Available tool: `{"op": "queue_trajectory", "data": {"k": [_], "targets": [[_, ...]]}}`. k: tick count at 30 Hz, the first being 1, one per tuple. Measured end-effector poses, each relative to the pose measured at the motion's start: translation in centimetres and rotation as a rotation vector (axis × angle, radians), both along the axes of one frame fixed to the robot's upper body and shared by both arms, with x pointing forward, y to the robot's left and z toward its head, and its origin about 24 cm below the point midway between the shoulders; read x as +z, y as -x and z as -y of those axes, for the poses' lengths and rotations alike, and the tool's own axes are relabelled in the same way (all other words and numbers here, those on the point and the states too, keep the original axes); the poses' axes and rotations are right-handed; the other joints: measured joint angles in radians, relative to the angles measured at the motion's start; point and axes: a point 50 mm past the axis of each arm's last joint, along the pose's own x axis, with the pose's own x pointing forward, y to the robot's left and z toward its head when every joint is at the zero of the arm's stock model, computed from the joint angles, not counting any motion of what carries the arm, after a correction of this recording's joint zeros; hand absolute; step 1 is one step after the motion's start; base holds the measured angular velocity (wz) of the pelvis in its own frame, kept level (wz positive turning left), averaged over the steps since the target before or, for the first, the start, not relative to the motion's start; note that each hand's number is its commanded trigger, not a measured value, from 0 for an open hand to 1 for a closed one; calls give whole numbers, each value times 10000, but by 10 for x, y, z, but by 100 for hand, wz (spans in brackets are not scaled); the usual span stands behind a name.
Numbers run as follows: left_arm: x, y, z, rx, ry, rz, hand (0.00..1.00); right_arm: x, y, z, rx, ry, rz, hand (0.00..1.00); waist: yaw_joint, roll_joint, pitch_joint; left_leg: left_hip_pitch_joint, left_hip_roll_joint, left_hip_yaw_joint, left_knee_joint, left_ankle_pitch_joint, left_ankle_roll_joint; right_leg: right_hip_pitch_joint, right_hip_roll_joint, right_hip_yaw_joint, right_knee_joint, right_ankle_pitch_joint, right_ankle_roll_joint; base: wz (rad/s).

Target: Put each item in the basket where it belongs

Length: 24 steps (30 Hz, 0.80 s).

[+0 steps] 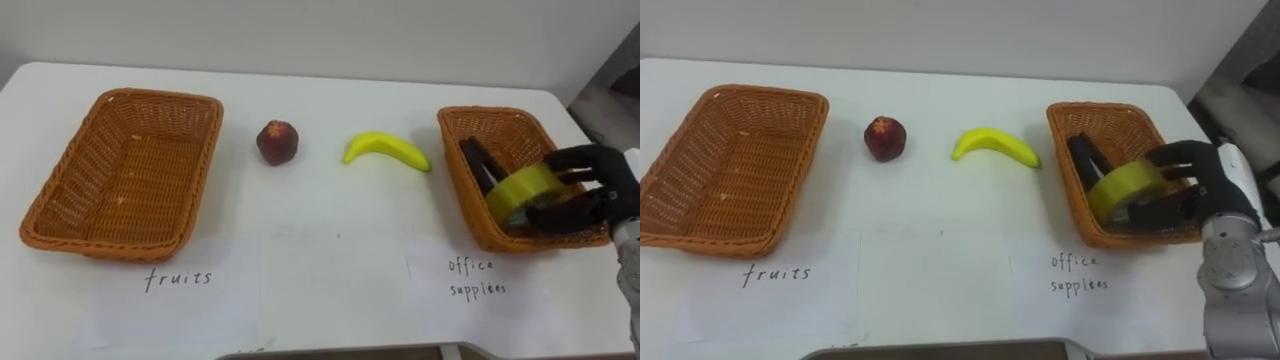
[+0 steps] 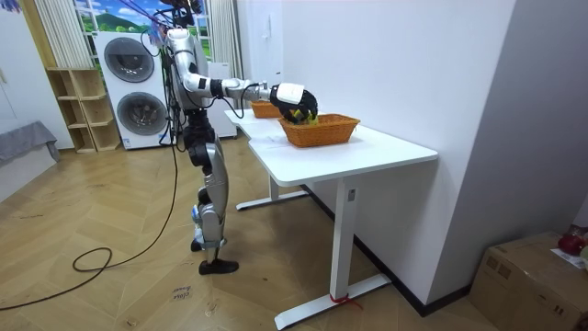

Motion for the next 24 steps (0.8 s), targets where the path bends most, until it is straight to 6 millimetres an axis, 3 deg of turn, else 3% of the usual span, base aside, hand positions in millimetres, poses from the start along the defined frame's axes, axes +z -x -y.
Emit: {"op": "queue_trajectory", "data": {"k": [24], "targets": [[0, 1, 1, -8, 157, -7, 0, 0, 0, 0, 110, 44, -128, 0, 24, -76, 28, 9, -6, -11, 6, 0, 2, 1, -10, 13, -5, -2, 3, 0]]}}
